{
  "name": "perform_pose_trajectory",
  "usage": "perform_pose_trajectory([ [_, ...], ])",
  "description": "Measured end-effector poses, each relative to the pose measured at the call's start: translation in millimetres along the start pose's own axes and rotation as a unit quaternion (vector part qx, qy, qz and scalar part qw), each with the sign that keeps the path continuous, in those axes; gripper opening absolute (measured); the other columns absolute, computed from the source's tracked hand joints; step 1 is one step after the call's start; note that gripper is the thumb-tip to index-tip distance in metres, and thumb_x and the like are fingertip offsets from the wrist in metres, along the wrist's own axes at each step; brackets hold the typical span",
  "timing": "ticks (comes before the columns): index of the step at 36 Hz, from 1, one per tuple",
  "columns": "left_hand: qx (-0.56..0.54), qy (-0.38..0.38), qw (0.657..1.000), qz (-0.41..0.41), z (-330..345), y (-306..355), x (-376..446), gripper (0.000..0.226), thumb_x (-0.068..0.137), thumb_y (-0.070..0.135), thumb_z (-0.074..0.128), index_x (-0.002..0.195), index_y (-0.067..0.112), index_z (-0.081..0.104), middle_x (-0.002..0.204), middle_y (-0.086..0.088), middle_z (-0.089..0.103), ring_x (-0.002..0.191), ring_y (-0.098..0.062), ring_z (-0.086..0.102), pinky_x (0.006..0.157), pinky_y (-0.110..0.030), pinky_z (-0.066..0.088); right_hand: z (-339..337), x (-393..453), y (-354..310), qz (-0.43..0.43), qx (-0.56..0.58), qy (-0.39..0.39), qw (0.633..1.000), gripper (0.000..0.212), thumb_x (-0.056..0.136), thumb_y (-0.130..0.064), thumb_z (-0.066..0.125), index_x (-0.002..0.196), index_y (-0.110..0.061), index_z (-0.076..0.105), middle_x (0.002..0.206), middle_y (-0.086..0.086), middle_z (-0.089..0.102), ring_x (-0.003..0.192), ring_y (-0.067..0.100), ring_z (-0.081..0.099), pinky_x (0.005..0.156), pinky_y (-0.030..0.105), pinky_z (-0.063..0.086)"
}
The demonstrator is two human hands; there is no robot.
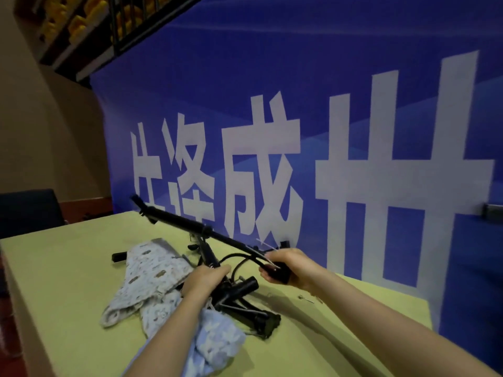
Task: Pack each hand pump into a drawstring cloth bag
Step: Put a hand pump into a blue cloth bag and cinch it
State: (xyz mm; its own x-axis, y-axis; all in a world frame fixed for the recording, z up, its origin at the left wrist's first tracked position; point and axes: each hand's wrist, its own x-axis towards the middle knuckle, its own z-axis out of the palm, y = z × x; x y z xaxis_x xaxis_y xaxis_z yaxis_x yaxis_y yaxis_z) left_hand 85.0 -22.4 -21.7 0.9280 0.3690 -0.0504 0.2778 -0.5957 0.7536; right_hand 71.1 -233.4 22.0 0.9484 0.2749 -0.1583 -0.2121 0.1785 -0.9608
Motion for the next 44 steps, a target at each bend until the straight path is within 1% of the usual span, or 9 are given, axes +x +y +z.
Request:
perform_pose_trajectory([
  [4,-0.133,-0.055,0.989,-0.036,-1.6,-3.5,6.5,0.076,0.064,0.069,0.054,0.116,0.015,0.064,0.122,-0.011,0.061,0.109,-0.029,0.059,0.092,-0.041,0.048,6.2,5.0,-10.3,-0.026,-0.039,0.002,0.999,0.019,0.094,-0.006,0.056,0.109,0.007,0.058,0.099,0.025,0.070,0.075,0.024,0.066,0.065,0.029,0.057],
  [10,-0.262,-0.017,0.965,-0.007,1.5,-22.5,1.3,0.035,0.088,0.041,0.054,0.088,0.007,0.062,0.088,-0.010,0.064,0.080,-0.024,0.060,0.064,-0.033,0.042,15.6,11.9,-14.2,-0.079,-0.045,0.066,0.994,0.018,0.093,-0.003,0.055,0.109,0.004,0.061,0.088,0.020,0.069,0.069,0.024,0.062,0.060,0.029,0.052],
  [19,-0.237,-0.005,0.971,-0.007,1.8,-23.5,4.3,0.036,0.092,0.038,0.051,0.086,0.005,0.063,0.078,-0.012,0.064,0.073,-0.028,0.062,0.066,-0.034,0.045,32.1,5.1,-66.0,-0.209,-0.014,0.110,0.972,0.013,0.092,-0.001,0.054,0.100,-0.004,0.064,0.086,0.017,0.071,0.069,0.024,0.061,0.066,0.031,0.053],
  [21,-0.225,-0.002,0.974,0.002,2.9,-21.9,2.4,0.037,0.091,0.040,0.052,0.088,0.005,0.063,0.081,-0.012,0.065,0.077,-0.029,0.063,0.069,-0.035,0.047,34.1,-0.5,-81.9,-0.232,-0.019,0.109,0.966,0.014,0.092,-0.001,0.054,0.101,-0.005,0.064,0.087,0.017,0.071,0.074,0.025,0.062,0.077,0.038,0.052],
  [25,-0.184,0.021,0.983,0.007,3.9,-17.2,-2.5,0.040,0.092,0.040,0.051,0.095,0.003,0.065,0.092,-0.016,0.067,0.086,-0.031,0.064,0.082,-0.041,0.051,40.1,-15.8,-108.1,-0.273,-0.018,0.111,0.956,0.019,0.091,-0.001,0.054,0.107,-0.001,0.065,0.087,0.019,0.070,0.074,0.026,0.060,0.067,0.035,0.048],
  [29,-0.155,0.034,0.987,-0.001,4.9,-16.5,0.2,0.045,0.094,0.043,0.049,0.105,0.001,0.061,0.099,-0.014,0.063,0.086,-0.028,0.059,0.079,-0.036,0.048,46.9,-29.2,-135.2,-0.291,0.006,0.107,0.951,0.013,0.092,-0.005,0.055,0.099,-0.009,0.065,0.091,0.019,0.071,0.077,0.026,0.061,0.071,0.035,0.049],
  [33,-0.119,0.048,0.992,0.009,6.2,-12.4,-1.8,0.037,0.094,0.041,0.051,0.090,0.005,0.057,0.088,-0.011,0.059,0.082,-0.028,0.056,0.077,-0.035,0.046,46.1,-41.6,-152.6,-0.313,0.004,0.114,0.943,0.017,0.093,-0.007,0.055,0.107,-0.005,0.064,0.096,0.021,0.071,0.079,0.026,0.063,0.072,0.036,0.052],
  [38,-0.031,0.082,0.996,0.030,7.1,-5.2,-2.3,0.040,0.093,0.036,0.054,0.061,0.012,0.049,0.062,-0.004,0.051,0.063,-0.024,0.052,0.056,-0.029,0.036,32.0,-55.2,-156.7,-0.320,0.008,0.106,0.942,0.009,0.094,-0.007,0.055,0.098,-0.008,0.063,0.091,0.018,0.071,0.079,0.025,0.064,0.070,0.033,0.052],
  [44,-0.008,0.067,0.997,0.023,-1.9,3.1,-5.7,0.031,0.093,0.029,0.054,0.070,0.009,0.054,0.069,-0.006,0.056,0.062,-0.020,0.052,0.057,-0.029,0.039,15.8,-78.2,-154.2,-0.324,0.023,0.098,0.941,0.023,0.094,-0.004,0.053,0.115,-0.001,0.061,0.093,0.020,0.071,0.078,0.024,0.065,0.068,0.031,0.053],
])
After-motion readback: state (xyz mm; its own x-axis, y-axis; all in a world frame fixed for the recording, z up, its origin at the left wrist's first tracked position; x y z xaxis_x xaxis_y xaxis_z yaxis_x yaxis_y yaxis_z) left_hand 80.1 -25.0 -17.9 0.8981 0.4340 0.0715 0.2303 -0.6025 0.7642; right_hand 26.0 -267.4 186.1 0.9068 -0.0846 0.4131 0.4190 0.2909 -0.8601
